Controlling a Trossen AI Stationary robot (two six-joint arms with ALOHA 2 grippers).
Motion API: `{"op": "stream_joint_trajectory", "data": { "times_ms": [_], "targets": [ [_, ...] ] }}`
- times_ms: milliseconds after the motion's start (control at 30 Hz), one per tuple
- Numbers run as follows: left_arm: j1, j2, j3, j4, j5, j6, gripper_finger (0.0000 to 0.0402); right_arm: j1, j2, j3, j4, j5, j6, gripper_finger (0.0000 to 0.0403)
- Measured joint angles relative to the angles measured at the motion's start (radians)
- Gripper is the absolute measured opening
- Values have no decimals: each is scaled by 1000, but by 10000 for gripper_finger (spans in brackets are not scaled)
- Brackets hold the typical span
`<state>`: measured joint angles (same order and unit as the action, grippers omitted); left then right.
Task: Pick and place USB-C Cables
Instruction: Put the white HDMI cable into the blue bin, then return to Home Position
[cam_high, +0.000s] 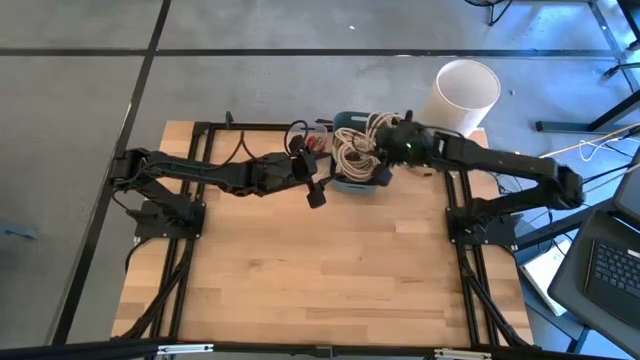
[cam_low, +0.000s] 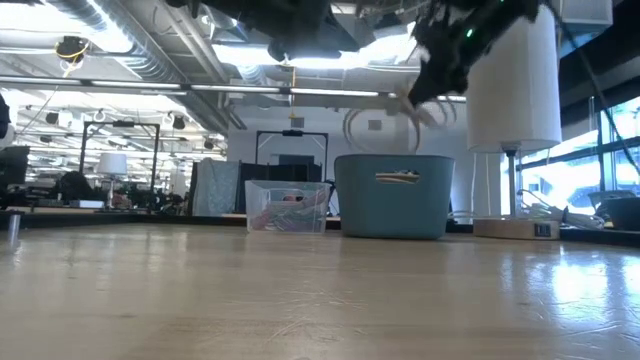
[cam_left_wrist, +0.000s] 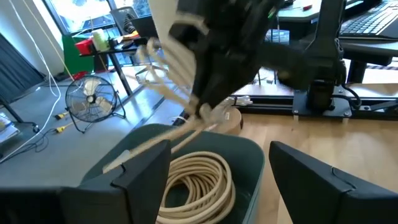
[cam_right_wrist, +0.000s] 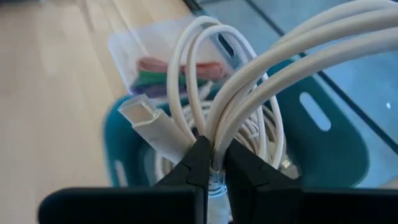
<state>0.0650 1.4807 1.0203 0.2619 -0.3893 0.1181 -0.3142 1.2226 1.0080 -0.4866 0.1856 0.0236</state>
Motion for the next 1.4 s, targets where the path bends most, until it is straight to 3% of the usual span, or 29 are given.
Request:
{"op": "stream_joint_trajectory", "data": {
  "times_ms": [333, 733, 967, 1267, 1400],
  "targets": [
    [0, 0, 0, 0, -1, 0, 267, -119, 194, 0, 59, -142, -52, 27],
    [0, 0, 0, 1, -2, 0, 267, -122, 379, 0, 49, -325, -47, 27],
    [0, 0, 0, 1, -2, 0, 267, -122, 416, 1, 44, -344, -46, 27],
    [0, 0, 0, 0, -2, 0, 267, -122, 407, 0, 34, -335, -55, 148],
    [0, 0, 0, 1, -2, 0, 267, -122, 366, 3, 30, -277, -58, 186]
  ]
}}
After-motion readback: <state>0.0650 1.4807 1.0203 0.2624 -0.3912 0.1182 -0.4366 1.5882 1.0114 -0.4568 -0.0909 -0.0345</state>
